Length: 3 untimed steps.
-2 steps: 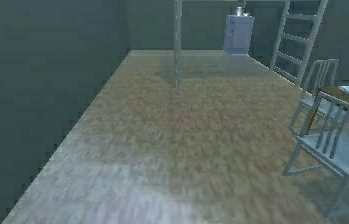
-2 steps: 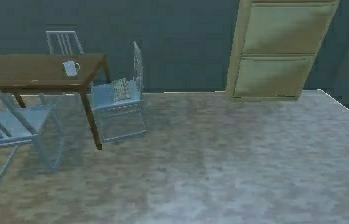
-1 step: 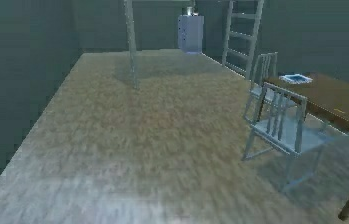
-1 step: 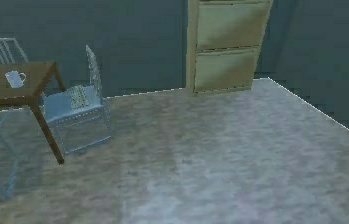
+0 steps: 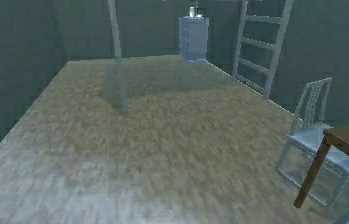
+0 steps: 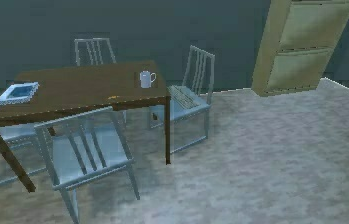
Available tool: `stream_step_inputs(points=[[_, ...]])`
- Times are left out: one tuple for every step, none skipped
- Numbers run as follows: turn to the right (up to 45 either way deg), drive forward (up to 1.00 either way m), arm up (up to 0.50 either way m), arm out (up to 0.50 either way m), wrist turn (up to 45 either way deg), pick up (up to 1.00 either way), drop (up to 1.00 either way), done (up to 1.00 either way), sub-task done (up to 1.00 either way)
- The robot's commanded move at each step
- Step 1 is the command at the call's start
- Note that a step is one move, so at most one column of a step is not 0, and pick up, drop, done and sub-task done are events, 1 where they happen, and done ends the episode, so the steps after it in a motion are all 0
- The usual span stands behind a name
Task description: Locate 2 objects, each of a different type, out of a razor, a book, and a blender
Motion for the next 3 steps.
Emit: stream_step_inputs(points=[[3.0, 0.0, 0.0, 0.0, 0.0, 0.0, 0.0, 0.0, 0.0], [0.0, 0.7, 0.0, 0.0, 0.0, 0.0, 0.0, 0.0, 0.0], [21.0, 0.0, 0.0, 0.0, 0.0, 0.0, 0.0, 0.0, 0.0]])
